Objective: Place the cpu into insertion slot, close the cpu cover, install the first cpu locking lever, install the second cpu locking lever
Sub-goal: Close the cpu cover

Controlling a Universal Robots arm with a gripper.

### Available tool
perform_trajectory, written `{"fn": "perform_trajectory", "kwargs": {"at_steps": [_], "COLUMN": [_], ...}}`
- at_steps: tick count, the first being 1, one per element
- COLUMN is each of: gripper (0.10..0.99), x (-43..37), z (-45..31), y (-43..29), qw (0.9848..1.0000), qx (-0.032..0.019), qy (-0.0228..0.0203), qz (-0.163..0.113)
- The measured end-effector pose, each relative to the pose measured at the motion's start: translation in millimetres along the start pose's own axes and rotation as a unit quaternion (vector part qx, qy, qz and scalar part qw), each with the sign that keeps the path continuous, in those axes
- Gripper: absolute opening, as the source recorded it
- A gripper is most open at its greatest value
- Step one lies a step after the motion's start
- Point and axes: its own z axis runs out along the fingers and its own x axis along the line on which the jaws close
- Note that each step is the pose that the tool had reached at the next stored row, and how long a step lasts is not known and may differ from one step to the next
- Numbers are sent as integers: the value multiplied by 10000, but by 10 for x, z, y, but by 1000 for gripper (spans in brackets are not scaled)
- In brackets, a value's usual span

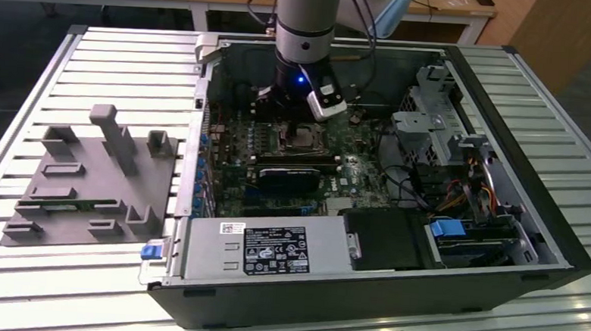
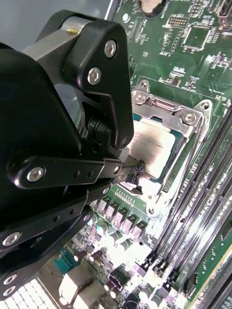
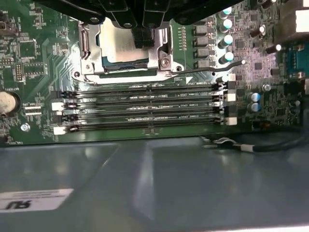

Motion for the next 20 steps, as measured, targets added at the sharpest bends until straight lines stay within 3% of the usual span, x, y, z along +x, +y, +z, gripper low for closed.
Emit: {"fn": "perform_trajectory", "kwargs": {"at_steps": [4,11,20], "gripper": [106,106,106], "x": [21,34,107], "z": [2,7,30], "y": [-15,-18,-24], "qw": [10000,9999,9998], "qx": [-12,-49,-52], "qy": [-67,-70,-76], "qz": [-36,68,172]}}
